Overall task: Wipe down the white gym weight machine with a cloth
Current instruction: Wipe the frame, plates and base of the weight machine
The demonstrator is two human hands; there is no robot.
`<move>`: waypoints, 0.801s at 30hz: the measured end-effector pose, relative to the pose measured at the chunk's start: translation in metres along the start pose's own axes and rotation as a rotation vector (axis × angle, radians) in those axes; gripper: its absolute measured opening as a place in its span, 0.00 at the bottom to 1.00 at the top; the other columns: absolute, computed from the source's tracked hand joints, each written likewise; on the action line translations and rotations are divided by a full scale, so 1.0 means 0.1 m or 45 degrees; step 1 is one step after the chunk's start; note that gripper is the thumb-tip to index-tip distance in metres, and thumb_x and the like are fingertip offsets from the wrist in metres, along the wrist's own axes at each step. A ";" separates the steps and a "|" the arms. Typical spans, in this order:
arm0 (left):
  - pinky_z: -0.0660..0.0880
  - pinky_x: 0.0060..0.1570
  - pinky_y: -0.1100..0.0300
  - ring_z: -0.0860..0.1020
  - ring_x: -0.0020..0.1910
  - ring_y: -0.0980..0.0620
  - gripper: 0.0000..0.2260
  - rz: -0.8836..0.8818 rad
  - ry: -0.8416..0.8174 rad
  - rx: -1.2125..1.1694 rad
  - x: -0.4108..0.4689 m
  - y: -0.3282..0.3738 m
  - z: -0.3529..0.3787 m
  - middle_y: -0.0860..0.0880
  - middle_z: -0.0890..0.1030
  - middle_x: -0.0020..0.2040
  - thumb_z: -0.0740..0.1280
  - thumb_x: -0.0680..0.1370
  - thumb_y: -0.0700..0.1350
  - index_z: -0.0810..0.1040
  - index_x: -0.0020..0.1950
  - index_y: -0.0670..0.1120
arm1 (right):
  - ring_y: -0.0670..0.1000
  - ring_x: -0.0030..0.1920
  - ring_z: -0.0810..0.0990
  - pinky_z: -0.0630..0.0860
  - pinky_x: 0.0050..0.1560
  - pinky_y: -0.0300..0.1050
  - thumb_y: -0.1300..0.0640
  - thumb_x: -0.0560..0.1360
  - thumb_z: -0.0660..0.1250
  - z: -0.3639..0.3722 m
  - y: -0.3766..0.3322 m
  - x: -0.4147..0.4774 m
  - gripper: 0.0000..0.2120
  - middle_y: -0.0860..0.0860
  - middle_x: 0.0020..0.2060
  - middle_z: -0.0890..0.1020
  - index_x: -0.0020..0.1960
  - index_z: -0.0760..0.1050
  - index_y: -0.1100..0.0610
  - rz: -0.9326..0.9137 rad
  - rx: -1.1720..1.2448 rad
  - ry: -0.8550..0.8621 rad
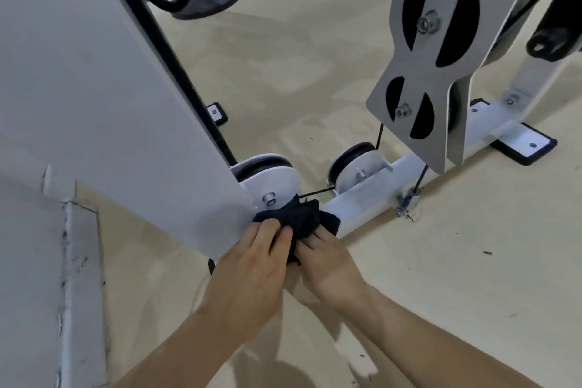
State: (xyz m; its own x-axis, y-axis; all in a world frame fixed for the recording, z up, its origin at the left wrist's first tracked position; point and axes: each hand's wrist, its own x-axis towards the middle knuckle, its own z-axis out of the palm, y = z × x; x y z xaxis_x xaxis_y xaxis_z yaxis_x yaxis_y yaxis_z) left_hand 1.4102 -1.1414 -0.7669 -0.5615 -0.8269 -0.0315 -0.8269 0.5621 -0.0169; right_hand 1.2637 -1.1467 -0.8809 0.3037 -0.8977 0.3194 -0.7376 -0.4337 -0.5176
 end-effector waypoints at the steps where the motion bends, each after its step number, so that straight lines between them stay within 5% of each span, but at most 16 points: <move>1: 0.80 0.43 0.56 0.75 0.52 0.47 0.28 -0.084 -0.084 -0.093 -0.01 0.03 0.04 0.47 0.75 0.56 0.69 0.66 0.38 0.74 0.66 0.42 | 0.55 0.43 0.72 0.72 0.46 0.45 0.60 0.65 0.61 -0.08 0.00 -0.04 0.12 0.53 0.41 0.79 0.46 0.79 0.58 0.005 -0.109 -0.039; 3: 0.77 0.49 0.56 0.70 0.59 0.49 0.29 -0.252 -0.189 -0.240 0.03 0.09 0.17 0.51 0.69 0.63 0.65 0.72 0.41 0.64 0.73 0.48 | 0.57 0.41 0.75 0.70 0.42 0.48 0.57 0.65 0.58 -0.29 0.10 -0.10 0.14 0.52 0.41 0.77 0.45 0.80 0.54 0.128 -0.350 -0.005; 7: 0.69 0.55 0.62 0.67 0.65 0.52 0.30 -0.432 -0.080 -0.549 0.15 0.17 0.40 0.52 0.64 0.70 0.61 0.76 0.39 0.58 0.76 0.50 | 0.58 0.61 0.73 0.64 0.60 0.54 0.54 0.69 0.55 -0.69 0.45 -0.01 0.18 0.53 0.52 0.77 0.49 0.81 0.54 0.578 -0.421 0.009; 10: 0.70 0.57 0.62 0.72 0.63 0.52 0.29 -0.616 0.105 -0.868 0.12 0.21 0.50 0.51 0.67 0.69 0.64 0.74 0.35 0.65 0.74 0.50 | 0.59 0.72 0.64 0.57 0.72 0.56 0.50 0.71 0.59 -0.26 0.05 0.07 0.22 0.57 0.65 0.72 0.62 0.73 0.58 0.412 -0.449 -0.272; 12: 0.70 0.57 0.62 0.74 0.62 0.51 0.29 -0.753 0.217 -0.905 0.06 0.21 0.55 0.50 0.68 0.69 0.64 0.73 0.34 0.67 0.73 0.50 | 0.56 0.70 0.67 0.51 0.75 0.56 0.46 0.70 0.62 0.10 -0.26 0.01 0.27 0.53 0.63 0.74 0.65 0.71 0.57 0.202 -0.398 -0.298; 16: 0.67 0.50 0.65 0.71 0.64 0.50 0.31 -0.654 0.150 -0.729 -0.11 0.18 0.63 0.49 0.67 0.71 0.64 0.72 0.33 0.67 0.74 0.48 | 0.52 0.64 0.75 0.66 0.70 0.51 0.48 0.76 0.60 -0.12 0.14 -0.06 0.18 0.51 0.60 0.79 0.60 0.77 0.55 -0.091 -0.402 -0.197; 20: 0.65 0.42 0.67 0.70 0.62 0.52 0.31 -0.614 0.024 -0.626 -0.16 0.21 0.63 0.54 0.63 0.73 0.61 0.72 0.35 0.64 0.73 0.53 | 0.53 0.70 0.71 0.66 0.68 0.56 0.52 0.79 0.57 -0.68 0.79 -0.24 0.21 0.53 0.68 0.75 0.67 0.75 0.59 0.209 -0.520 -0.056; 22: 0.64 0.44 0.68 0.70 0.62 0.53 0.30 -0.609 0.020 -0.642 -0.17 0.22 0.61 0.55 0.64 0.72 0.61 0.72 0.35 0.65 0.73 0.53 | 0.55 0.74 0.64 0.61 0.70 0.60 0.54 0.77 0.59 -0.59 0.63 -0.18 0.23 0.54 0.69 0.73 0.71 0.70 0.59 0.476 -0.509 -0.109; 24: 0.64 0.47 0.69 0.70 0.63 0.54 0.30 -0.622 0.042 -0.685 -0.19 0.20 0.60 0.55 0.66 0.71 0.62 0.72 0.34 0.66 0.72 0.51 | 0.56 0.76 0.60 0.53 0.74 0.63 0.56 0.76 0.62 -0.23 0.23 -0.09 0.24 0.53 0.70 0.72 0.72 0.69 0.57 0.499 -0.511 -0.151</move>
State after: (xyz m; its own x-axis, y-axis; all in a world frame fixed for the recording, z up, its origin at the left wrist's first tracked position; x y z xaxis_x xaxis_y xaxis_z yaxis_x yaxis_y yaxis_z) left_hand 1.4065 -1.1134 -0.8268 -0.1177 -0.9863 -0.1157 -0.8800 0.0496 0.4725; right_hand 1.2301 -1.1464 -0.8772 0.0100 -0.9981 0.0607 -0.9729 -0.0238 -0.2302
